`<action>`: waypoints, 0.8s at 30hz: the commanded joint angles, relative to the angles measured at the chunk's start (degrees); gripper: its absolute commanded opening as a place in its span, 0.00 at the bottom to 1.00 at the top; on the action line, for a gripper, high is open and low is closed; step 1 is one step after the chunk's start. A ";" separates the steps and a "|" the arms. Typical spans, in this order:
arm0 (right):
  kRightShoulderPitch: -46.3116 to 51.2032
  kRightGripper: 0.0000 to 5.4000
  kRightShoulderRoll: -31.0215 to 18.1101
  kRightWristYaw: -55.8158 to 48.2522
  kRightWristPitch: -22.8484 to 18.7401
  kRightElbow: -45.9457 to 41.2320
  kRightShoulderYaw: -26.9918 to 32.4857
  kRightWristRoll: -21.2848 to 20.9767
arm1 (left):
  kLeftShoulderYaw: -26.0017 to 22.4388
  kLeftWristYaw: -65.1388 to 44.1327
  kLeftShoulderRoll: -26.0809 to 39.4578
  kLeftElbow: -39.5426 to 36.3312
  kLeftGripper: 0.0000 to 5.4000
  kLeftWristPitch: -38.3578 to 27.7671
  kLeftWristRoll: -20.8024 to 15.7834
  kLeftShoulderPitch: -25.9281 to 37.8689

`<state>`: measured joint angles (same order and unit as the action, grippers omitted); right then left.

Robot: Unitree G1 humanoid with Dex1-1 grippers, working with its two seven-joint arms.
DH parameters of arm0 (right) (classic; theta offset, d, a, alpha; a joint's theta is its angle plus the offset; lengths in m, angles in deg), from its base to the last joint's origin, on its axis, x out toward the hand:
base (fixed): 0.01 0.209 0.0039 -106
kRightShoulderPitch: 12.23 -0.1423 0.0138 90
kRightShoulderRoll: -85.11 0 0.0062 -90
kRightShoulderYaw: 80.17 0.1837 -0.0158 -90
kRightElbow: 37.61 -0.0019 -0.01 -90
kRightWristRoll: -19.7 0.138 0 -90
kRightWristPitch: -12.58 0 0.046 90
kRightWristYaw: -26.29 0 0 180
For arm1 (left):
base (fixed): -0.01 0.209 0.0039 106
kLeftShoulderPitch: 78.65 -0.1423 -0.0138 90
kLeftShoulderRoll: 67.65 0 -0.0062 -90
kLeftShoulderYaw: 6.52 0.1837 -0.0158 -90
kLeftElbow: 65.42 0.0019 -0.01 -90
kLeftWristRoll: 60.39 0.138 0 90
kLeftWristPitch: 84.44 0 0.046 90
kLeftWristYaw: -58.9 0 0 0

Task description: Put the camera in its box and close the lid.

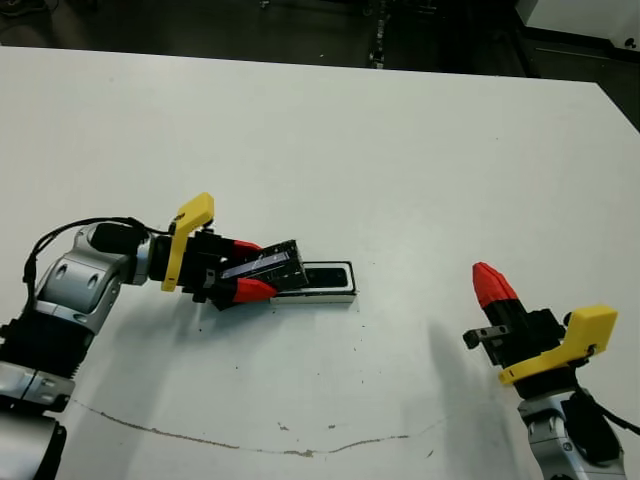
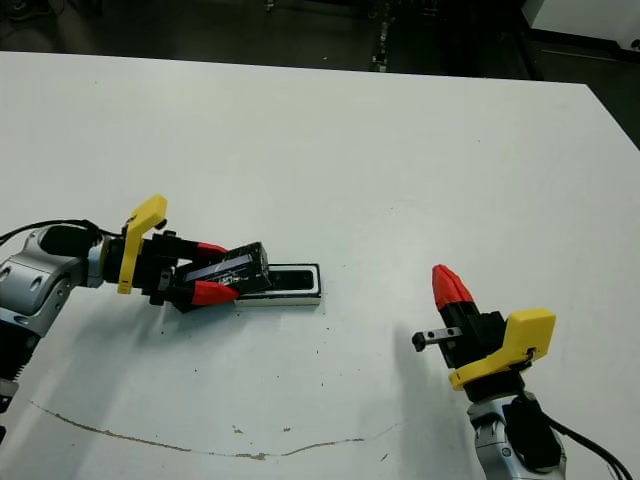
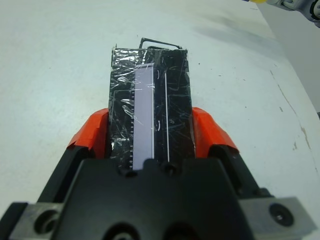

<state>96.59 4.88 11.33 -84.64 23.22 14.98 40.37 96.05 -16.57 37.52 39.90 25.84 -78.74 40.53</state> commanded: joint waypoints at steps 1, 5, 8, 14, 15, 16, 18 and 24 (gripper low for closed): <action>0.43 0.00 -0.56 0.08 -0.14 0.45 0.55 0.11 | -0.08 -0.05 -1.18 0.64 0.58 -0.76 -0.16 -2.02; 0.25 0.00 -0.46 -0.53 0.44 1.09 0.53 0.45 | -0.53 -0.50 -2.35 -0.11 0.58 -2.36 -1.17 -2.99; 0.25 0.00 -0.47 -0.35 0.03 1.02 0.54 0.51 | -0.41 0.07 -3.38 -0.99 0.58 -1.50 -1.44 -3.91; 0.18 0.00 -0.59 -0.34 0.23 1.25 0.65 0.20 | 0.26 0.02 -5.08 -2.26 0.58 -5.22 -1.18 -5.92; 0.10 0.00 -0.57 -0.54 0.15 1.34 0.72 0.59 | 0.30 0.00 -5.35 -2.27 0.58 -5.65 -1.30 -6.21; 0.05 0.00 -0.59 -0.65 0.22 1.45 0.74 0.68 | 0.38 0.02 -5.55 -2.31 0.58 -5.80 -1.40 -6.48; 0.11 0.00 -0.67 -0.76 0.09 1.40 0.79 0.84 | 0.67 0.15 -5.66 -2.57 0.58 -6.33 -1.15 -6.83; 0.39 0.00 -0.80 -0.28 -0.15 0.99 0.69 0.48 | 1.49 0.22 -6.24 -2.27 0.58 -6.86 -0.90 -7.12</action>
<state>96.42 4.83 10.87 -84.55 24.05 15.04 41.02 94.19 -14.36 33.26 38.22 18.13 -79.69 35.73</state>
